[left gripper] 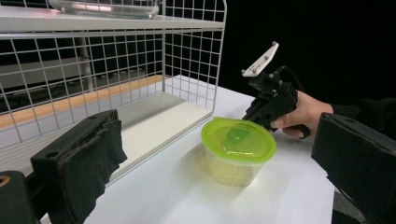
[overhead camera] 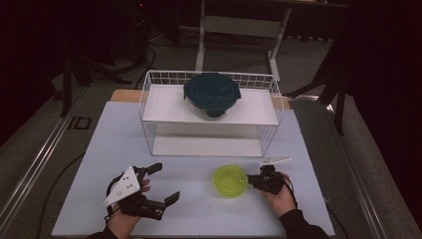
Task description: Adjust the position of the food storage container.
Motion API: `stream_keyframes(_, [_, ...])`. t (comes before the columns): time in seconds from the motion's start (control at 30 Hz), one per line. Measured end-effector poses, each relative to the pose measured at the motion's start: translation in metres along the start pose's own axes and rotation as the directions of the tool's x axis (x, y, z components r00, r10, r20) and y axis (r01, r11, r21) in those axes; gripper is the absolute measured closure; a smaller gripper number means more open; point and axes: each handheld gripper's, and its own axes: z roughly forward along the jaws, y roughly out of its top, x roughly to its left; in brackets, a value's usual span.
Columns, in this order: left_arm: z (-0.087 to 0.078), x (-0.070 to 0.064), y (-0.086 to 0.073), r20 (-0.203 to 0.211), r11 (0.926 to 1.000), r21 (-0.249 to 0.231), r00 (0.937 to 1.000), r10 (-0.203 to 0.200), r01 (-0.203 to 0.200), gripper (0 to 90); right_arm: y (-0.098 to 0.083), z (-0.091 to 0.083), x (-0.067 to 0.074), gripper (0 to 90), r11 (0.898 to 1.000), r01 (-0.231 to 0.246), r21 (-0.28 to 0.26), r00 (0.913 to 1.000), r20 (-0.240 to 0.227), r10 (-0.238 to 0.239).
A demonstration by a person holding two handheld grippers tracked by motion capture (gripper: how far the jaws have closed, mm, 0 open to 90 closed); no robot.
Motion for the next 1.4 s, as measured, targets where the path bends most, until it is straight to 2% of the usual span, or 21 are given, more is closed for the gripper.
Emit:
stream_keyframes(0.23, [0.000,0.001,0.000,0.000,1.0000,-0.003,1.0000,0.000,0.000,2.5,-0.005,-0.001,0.010,90.0,1.000,0.000,0.010,0.9995,-0.032,0.000])
stream_keyframes(0.4, [0.001,0.000,0.000,0.003,1.0000,-0.002,1.0000,-0.001,0.001,2.5,-0.011,-0.003,0.022,90.0,1.000,0.010,0.023,0.9978,-0.065,-0.008])
stream_keyframes(0.6, [0.002,0.000,0.000,0.004,1.0000,-0.001,1.0000,0.000,0.000,2.5,-0.014,0.001,0.029,90.0,0.999,0.021,0.037,0.9970,-0.076,-0.018])
stream_keyframes(1.13, [0.001,0.000,0.001,0.003,1.0000,0.001,1.0000,0.002,-0.002,2.5,0.002,0.024,0.047,90.0,0.998,0.049,0.045,0.9911,-0.126,-0.043])
stream_keyframes(1.4, [0.000,0.000,0.001,0.001,1.0000,-0.001,1.0000,0.005,-0.005,2.5,0.005,0.034,0.056,90.0,0.996,0.067,0.060,0.9885,-0.140,-0.058])
